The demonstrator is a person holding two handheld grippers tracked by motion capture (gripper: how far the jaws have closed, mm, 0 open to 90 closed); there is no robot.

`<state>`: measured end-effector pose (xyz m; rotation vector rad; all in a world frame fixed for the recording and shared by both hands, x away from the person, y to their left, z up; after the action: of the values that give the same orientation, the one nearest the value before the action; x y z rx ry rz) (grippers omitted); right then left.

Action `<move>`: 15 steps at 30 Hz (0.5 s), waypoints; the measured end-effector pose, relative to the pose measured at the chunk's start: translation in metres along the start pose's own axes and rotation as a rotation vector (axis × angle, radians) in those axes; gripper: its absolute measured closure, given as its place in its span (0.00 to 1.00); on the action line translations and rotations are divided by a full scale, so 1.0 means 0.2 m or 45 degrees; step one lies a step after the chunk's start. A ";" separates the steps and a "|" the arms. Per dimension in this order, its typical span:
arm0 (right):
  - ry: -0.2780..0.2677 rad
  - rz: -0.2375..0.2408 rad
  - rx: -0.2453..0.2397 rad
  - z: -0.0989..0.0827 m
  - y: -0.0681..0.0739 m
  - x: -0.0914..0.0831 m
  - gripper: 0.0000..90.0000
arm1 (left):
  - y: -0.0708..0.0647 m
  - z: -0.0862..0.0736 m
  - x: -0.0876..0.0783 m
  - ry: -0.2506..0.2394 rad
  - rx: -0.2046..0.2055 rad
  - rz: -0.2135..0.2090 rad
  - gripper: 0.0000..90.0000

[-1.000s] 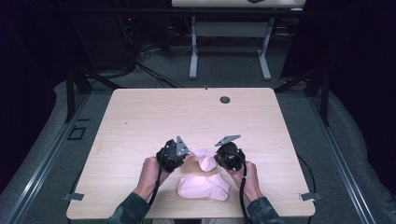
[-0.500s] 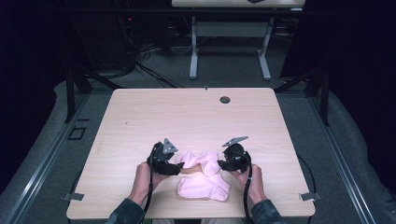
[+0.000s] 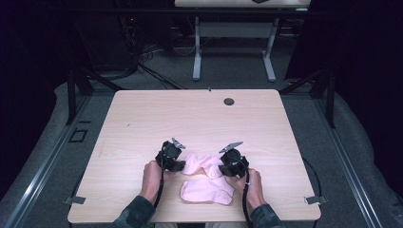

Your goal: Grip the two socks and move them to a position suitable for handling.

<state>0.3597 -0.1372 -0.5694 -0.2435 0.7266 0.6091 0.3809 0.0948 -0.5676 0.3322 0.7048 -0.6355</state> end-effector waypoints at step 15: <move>-0.008 0.042 0.009 -0.01 -0.01 0.00 0.93 | -0.01 -0.01 0.00 -0.006 0.034 0.007 0.98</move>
<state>0.3597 -0.1386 -0.5703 -0.2232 0.7280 0.6386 0.3787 0.0931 -0.5697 0.3573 0.6909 -0.6404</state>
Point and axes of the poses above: each handheld gripper's, and its own axes: x roughly forward along the jaws, z roughly out of its top, y roughly to its left, the point moved 1 cm from there along x, roughly forward along the jaws, and after that the axes turned 14 degrees about -y, right-handed, at the moved point
